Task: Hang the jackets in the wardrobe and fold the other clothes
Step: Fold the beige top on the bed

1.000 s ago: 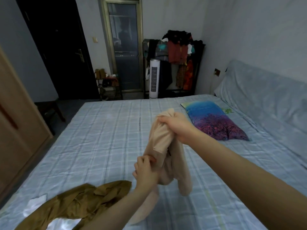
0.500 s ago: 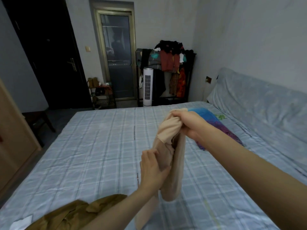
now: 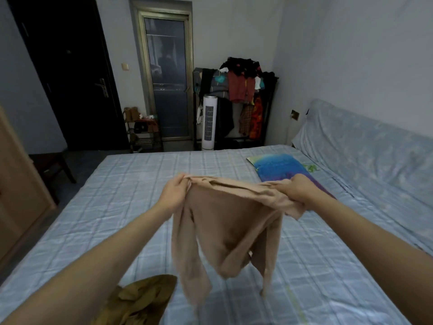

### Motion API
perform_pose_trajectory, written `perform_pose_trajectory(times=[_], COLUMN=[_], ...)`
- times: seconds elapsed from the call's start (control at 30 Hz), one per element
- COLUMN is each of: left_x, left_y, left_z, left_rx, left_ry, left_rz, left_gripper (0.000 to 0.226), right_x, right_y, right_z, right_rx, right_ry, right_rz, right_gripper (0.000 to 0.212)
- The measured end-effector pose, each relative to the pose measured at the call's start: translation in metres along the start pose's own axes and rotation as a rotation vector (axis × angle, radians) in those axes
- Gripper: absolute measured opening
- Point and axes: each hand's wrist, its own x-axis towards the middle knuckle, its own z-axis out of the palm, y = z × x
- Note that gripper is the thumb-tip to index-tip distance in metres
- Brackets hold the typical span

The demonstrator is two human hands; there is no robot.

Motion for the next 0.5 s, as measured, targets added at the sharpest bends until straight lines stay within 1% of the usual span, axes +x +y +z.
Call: perform_pose_trajectory(times=[0.03, 0.1, 0.13, 0.17, 0.2, 0.23, 0.27, 0.3, 0.33, 0.37, 0.4, 0.43, 0.47, 0.5], left_x=[0.003, 0.005, 0.004, 0.003, 0.001, 0.0, -0.002, -0.002, -0.003, -0.002, -0.001, 0.0, 0.001, 0.003], left_y=[0.013, 0.039, 0.049, 0.055, 0.058, 0.057, 0.055, 0.052, 0.046, 0.042, 0.039, 0.035, 0.03, 0.023], left_z=[-0.008, -0.025, -0.033, -0.042, -0.05, -0.059, -0.069, -0.077, -0.084, -0.089, -0.093, -0.096, -0.1, -0.104], left_rx=[0.02, 0.092, 0.134, 0.185, 0.236, 0.32, 0.457, 0.635, 0.809, 0.947, 1.031, 1.058, 1.048, 1.011], left_ry=[-0.029, -0.064, -0.084, -0.121, -0.178, -0.252, -0.341, -0.417, -0.478, -0.51, -0.509, -0.502, -0.503, -0.503], left_rz=[0.007, 0.063, 0.083, 0.094, 0.119, 0.171, 0.247, 0.328, 0.387, 0.416, 0.426, 0.432, 0.424, 0.406], left_gripper=[0.026, 0.028, 0.029, 0.029, 0.026, 0.02, 0.017, 0.031, 0.046, 0.053, 0.052, 0.048, 0.041, 0.033], right_x=[0.002, -0.003, -0.005, -0.007, -0.009, -0.01, -0.011, -0.011, -0.012, -0.009, -0.006, -0.001, 0.005, 0.009], right_y=[0.002, 0.001, 0.0, 0.001, 0.002, 0.006, 0.011, 0.018, 0.023, 0.032, 0.04, 0.046, 0.05, 0.052], right_z=[0.0, -0.001, -0.002, -0.002, -0.003, -0.002, -0.001, -0.001, -0.001, 0.0, 0.004, 0.008, 0.011, 0.014], right_rx=[-0.068, -0.131, -0.158, -0.182, -0.219, -0.244, -0.294, -0.389, -0.539, -0.686, -0.793, -0.826, -0.824, -0.796], right_ry=[0.046, 0.057, 0.018, -0.045, -0.117, -0.177, -0.213, -0.221, -0.202, -0.149, -0.087, -0.039, -0.015, 0.02], right_rz=[-0.034, -0.129, -0.206, -0.293, -0.352, -0.393, -0.427, -0.483, -0.576, -0.687, -0.78, -0.841, -0.851, -0.834], right_gripper=[0.084, 0.08, 0.082, 0.091, 0.1, 0.103, 0.098, 0.089, 0.081, 0.076, 0.069, 0.056, 0.04, 0.029])
